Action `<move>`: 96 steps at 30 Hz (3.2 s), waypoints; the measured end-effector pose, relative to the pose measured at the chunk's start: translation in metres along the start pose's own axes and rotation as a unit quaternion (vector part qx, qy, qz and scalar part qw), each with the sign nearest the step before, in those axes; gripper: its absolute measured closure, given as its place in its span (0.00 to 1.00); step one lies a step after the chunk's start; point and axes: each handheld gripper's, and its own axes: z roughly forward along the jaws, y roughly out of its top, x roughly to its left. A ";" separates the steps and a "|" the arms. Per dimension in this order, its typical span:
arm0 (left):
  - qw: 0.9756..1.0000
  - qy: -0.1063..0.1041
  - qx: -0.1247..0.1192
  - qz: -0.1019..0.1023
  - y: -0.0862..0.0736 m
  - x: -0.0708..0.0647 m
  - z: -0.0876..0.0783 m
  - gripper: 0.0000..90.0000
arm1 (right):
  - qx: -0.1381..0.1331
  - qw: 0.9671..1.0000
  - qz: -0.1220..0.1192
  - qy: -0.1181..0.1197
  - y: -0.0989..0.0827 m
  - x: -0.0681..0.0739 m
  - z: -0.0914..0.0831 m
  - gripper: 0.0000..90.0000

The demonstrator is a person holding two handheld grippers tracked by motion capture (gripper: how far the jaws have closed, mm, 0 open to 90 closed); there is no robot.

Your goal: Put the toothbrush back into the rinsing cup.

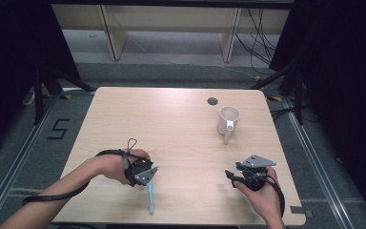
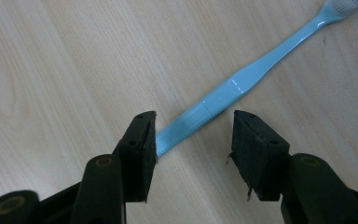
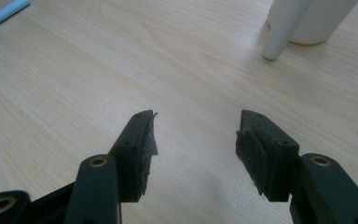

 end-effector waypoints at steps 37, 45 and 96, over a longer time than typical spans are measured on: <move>0.997 -0.055 0.032 0.048 0.009 0.018 0.011 0.61 | -0.002 1.000 -0.004 0.011 0.001 -0.001 -0.001 0.51; 0.997 -0.061 0.032 0.046 0.010 0.019 0.014 0.59 | 0.002 1.000 0.001 0.014 0.001 0.001 0.000 0.51; 0.976 -0.080 0.031 -0.199 -0.002 0.004 0.008 0.87 | 0.005 1.000 -0.003 0.014 0.000 0.000 0.002 0.51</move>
